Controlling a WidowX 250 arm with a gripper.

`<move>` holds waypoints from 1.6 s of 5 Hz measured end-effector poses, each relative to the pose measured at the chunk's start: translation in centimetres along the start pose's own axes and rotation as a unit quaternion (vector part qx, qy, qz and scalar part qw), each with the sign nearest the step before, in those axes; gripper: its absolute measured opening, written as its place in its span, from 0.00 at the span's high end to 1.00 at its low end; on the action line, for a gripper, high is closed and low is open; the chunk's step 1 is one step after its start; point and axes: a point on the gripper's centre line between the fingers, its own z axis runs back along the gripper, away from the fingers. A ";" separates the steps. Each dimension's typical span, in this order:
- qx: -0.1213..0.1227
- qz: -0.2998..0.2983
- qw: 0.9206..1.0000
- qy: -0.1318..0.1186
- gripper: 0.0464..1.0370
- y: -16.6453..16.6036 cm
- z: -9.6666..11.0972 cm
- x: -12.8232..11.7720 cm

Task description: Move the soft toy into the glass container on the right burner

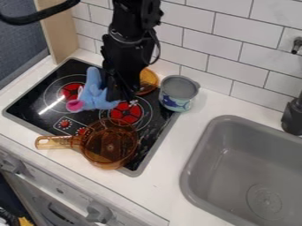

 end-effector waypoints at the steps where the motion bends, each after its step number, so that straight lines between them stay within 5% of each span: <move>1: -0.002 -0.027 1.000 0.009 0.92 -2.4 -0.1 -0.9; 5: -0.047 -0.096 0.994 0.009 0.88 -5.7 -4.5 0.2; 8: -0.051 -0.078 0.995 0.030 0.06 -5.4 -4.5 0.2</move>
